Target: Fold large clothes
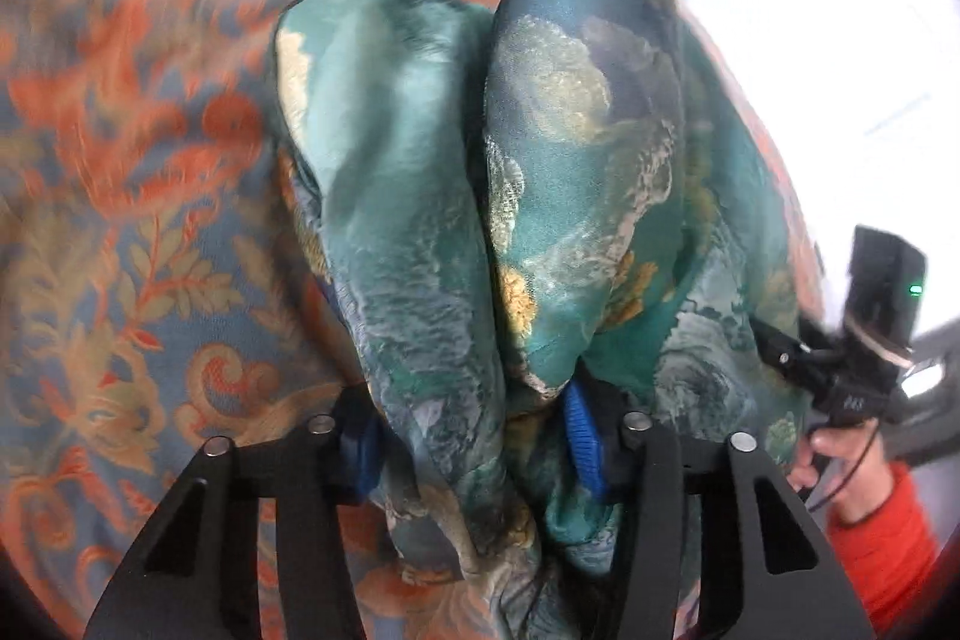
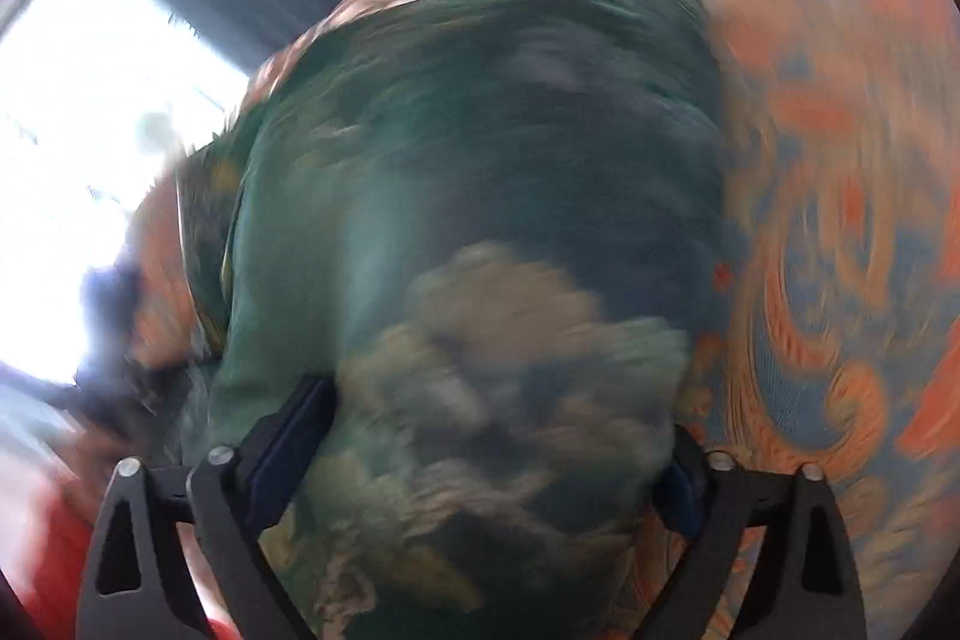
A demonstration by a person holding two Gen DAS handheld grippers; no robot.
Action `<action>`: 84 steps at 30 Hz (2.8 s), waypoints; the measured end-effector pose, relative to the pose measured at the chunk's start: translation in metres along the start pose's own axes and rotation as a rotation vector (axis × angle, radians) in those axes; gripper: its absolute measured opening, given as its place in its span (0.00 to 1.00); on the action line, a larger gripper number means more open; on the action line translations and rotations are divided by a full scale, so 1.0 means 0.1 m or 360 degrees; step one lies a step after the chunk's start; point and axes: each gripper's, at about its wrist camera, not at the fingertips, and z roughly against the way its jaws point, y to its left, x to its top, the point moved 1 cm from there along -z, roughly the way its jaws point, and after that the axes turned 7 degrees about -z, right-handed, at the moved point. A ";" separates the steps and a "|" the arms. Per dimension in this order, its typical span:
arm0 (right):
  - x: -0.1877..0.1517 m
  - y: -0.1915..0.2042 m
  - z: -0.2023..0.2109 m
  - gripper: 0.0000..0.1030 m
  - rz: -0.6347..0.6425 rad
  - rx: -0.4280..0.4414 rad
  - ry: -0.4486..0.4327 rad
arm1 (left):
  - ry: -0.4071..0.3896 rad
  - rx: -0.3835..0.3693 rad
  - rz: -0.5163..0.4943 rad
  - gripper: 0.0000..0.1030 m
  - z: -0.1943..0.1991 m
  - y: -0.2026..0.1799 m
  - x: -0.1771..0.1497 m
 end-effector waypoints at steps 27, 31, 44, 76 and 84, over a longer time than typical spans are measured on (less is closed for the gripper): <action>0.37 -0.80 0.40 1.00 -0.0399 0.0216 -0.0148 | -0.0312 0.0027 0.0080 0.89 0.15 -0.08 0.17; 0.22 -0.62 0.94 1.00 -0.0169 -0.0006 -0.0316 | -0.0489 0.0503 -0.0242 0.97 0.57 -0.35 -0.04; -1.06 0.53 2.48 1.00 0.0389 -0.0502 -0.0954 | -0.0947 0.0763 -0.0463 1.00 1.46 -1.69 -1.01; -2.19 1.08 2.62 1.00 0.0249 -0.0656 -0.0929 | -0.0800 0.0738 -0.0415 1.00 1.67 -1.96 -1.86; -2.18 1.14 2.57 1.00 0.0240 -0.0661 -0.0838 | -0.0792 0.0748 -0.0439 1.00 1.65 -2.00 -1.89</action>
